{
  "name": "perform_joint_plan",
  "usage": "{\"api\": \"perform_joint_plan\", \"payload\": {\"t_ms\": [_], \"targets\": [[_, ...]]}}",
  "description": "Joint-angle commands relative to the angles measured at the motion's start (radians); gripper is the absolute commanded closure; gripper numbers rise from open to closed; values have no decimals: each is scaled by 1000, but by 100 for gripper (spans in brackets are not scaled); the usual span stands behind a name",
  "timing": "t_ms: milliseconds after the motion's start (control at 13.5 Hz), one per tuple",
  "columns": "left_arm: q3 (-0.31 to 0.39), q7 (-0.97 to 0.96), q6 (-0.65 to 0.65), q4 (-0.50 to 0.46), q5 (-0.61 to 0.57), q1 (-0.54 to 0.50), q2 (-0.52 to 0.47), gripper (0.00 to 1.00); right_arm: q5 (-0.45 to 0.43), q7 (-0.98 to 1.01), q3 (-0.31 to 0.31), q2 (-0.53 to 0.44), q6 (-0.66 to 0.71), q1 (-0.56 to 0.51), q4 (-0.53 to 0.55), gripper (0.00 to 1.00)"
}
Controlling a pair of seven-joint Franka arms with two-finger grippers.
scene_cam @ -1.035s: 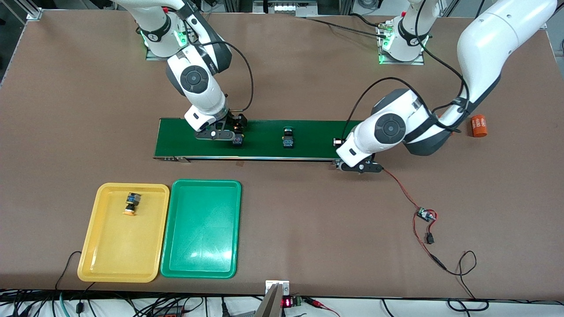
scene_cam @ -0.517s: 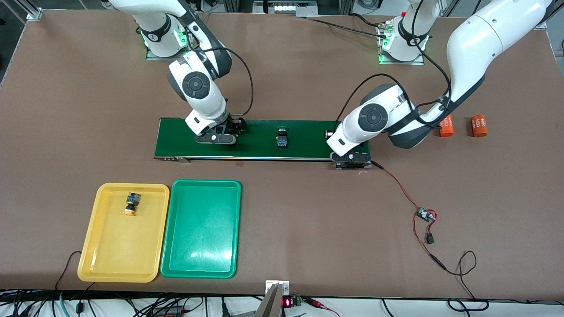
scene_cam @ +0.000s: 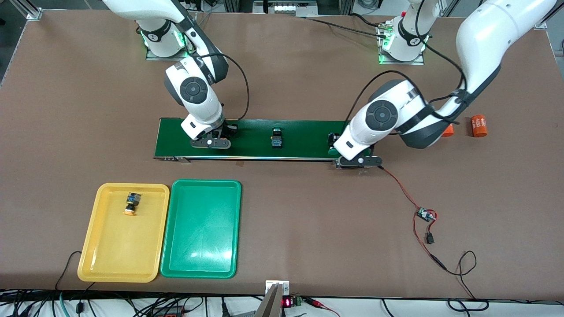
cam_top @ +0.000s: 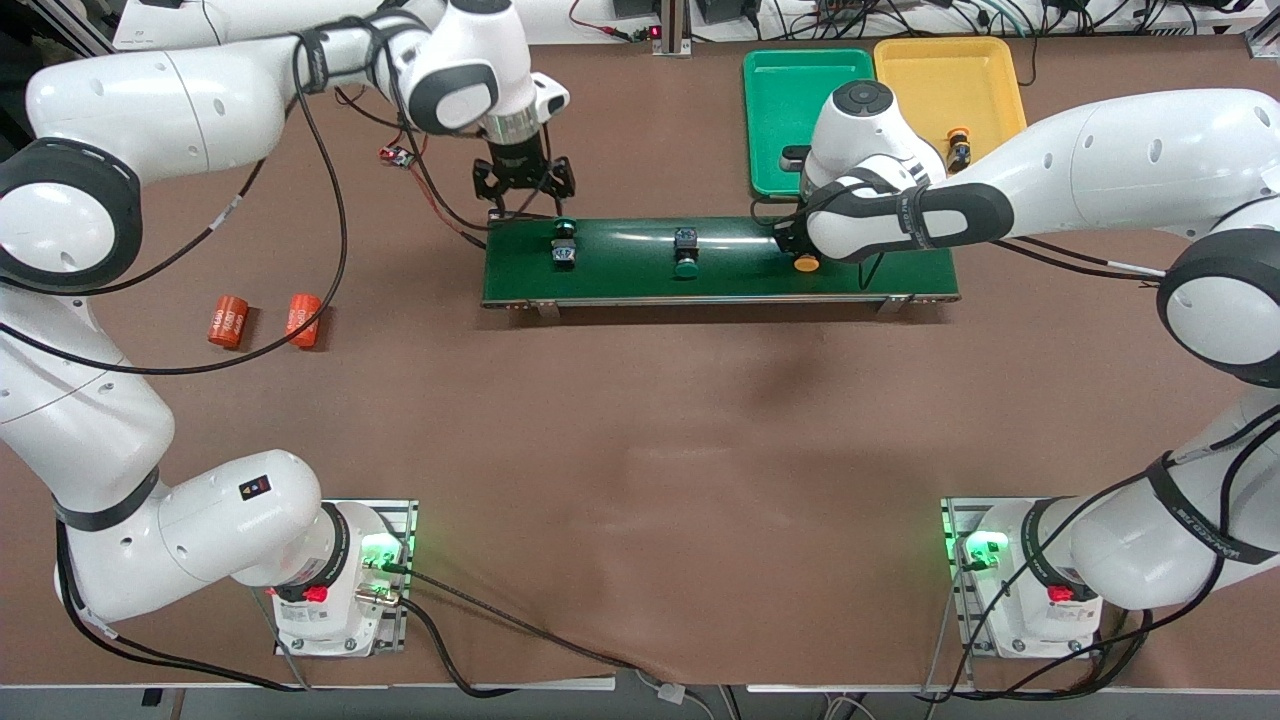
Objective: Sort buttons by color to trays
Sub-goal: 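Drop the orange button into the yellow tray while the left gripper returns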
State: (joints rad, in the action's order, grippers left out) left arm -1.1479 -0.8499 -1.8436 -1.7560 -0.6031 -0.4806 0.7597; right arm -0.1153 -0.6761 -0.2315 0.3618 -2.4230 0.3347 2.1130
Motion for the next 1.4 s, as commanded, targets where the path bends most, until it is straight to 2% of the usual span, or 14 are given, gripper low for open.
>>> {"api": "perform_joint_plan", "payload": {"t_ms": [0, 222, 370, 591, 887, 1109, 1330], "targets": [[-15, 104, 131, 104, -7, -20, -16, 0, -18, 10, 37, -9, 59, 3, -79, 80], [-6, 190, 167, 174, -9, -52, -13, 0, -17, 145, 92, -11, 220, -5, -230, 80], [-3, 239, 167, 197, -9, -85, -13, 0, -15, 252, 129, 2, 237, -34, -304, 80], [2, 308, 167, 208, -13, -154, -11, 0, -14, 384, 132, 74, 226, -136, -387, 79], [19, 396, 167, 208, -14, -239, -10, 0, -7, 524, 132, 120, 222, -226, -416, 79], [79, 469, 159, 208, -12, -243, -8, 0, -9, 602, 130, 190, 113, -290, -439, 79], [82, 506, 164, 210, -38, -250, -13, 0, -12, 622, 130, 250, 96, -322, -462, 78]]}}
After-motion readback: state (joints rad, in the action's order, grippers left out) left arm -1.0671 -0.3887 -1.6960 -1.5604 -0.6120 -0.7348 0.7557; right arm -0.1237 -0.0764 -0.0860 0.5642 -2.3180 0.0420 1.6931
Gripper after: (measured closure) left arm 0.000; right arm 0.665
